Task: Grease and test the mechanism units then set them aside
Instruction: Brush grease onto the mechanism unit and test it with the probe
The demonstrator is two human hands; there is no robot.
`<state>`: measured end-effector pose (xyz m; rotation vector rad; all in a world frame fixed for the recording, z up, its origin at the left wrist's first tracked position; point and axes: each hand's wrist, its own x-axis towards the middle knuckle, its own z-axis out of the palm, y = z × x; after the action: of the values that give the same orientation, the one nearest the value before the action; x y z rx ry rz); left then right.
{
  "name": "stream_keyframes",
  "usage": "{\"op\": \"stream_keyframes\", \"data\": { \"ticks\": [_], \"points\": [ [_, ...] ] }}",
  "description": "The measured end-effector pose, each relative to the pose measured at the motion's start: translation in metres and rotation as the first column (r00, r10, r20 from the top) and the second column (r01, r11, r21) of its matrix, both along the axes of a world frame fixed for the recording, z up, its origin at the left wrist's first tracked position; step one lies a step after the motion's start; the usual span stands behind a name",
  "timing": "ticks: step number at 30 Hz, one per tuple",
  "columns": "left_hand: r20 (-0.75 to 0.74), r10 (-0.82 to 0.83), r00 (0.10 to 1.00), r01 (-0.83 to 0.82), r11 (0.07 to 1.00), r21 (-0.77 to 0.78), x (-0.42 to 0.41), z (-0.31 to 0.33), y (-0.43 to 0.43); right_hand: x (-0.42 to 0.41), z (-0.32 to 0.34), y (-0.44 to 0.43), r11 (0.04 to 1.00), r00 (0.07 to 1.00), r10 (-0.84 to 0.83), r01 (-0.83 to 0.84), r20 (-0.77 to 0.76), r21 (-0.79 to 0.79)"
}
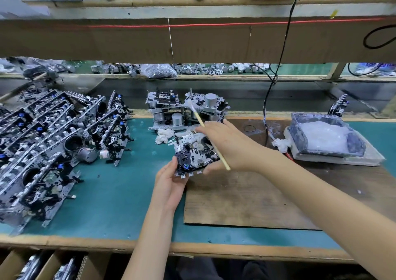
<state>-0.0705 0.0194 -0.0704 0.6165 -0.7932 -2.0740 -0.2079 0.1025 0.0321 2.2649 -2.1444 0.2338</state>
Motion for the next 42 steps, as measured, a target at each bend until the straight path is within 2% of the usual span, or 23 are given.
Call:
{"op": "stream_keyframes", "data": {
  "ticks": [2,3,6,8,12,22,30,35,42],
  "points": [
    [0.01,0.018,1.0,-0.018,1.0,0.017,0.0,0.0,0.0,0.003,0.006,0.008,0.982,0.969,0.039,0.008,0.243,-0.19],
    [0.017,0.025,1.0,-0.026,0.999,0.028,0.0,0.0,-0.001,0.005,0.009,0.012,0.958,0.951,0.067,0.023,0.301,-0.287],
    [0.033,0.043,0.999,-0.045,0.998,0.041,0.001,0.002,-0.001,0.008,0.013,0.026,0.882,0.922,0.219,-0.047,0.32,-0.468],
    [0.031,0.049,0.998,-0.05,0.997,0.053,0.001,0.002,-0.001,0.009,0.014,0.034,0.851,0.916,0.291,-0.115,0.277,-0.513],
    [0.022,0.038,0.999,-0.039,0.998,0.055,0.001,0.003,0.0,0.01,0.013,0.04,0.833,0.928,0.283,-0.114,0.241,-0.542],
    [0.011,0.027,1.0,-0.027,1.0,0.009,0.002,0.002,0.0,0.012,0.007,0.039,0.868,0.917,0.245,-0.064,0.314,-0.493],
    [-0.008,0.023,1.0,-0.024,1.0,-0.019,0.001,0.0,-0.001,0.009,0.006,0.039,0.872,0.931,0.243,-0.087,0.272,-0.481],
    [-0.031,0.034,0.999,-0.034,0.999,0.009,0.002,0.0,-0.002,0.006,0.004,0.04,0.844,0.928,0.273,-0.105,0.253,-0.527],
    [-0.035,0.053,0.998,-0.052,0.998,0.034,0.001,0.001,-0.002,0.0,0.001,0.038,0.805,0.966,0.196,-0.061,0.167,-0.59]
  ]
}}
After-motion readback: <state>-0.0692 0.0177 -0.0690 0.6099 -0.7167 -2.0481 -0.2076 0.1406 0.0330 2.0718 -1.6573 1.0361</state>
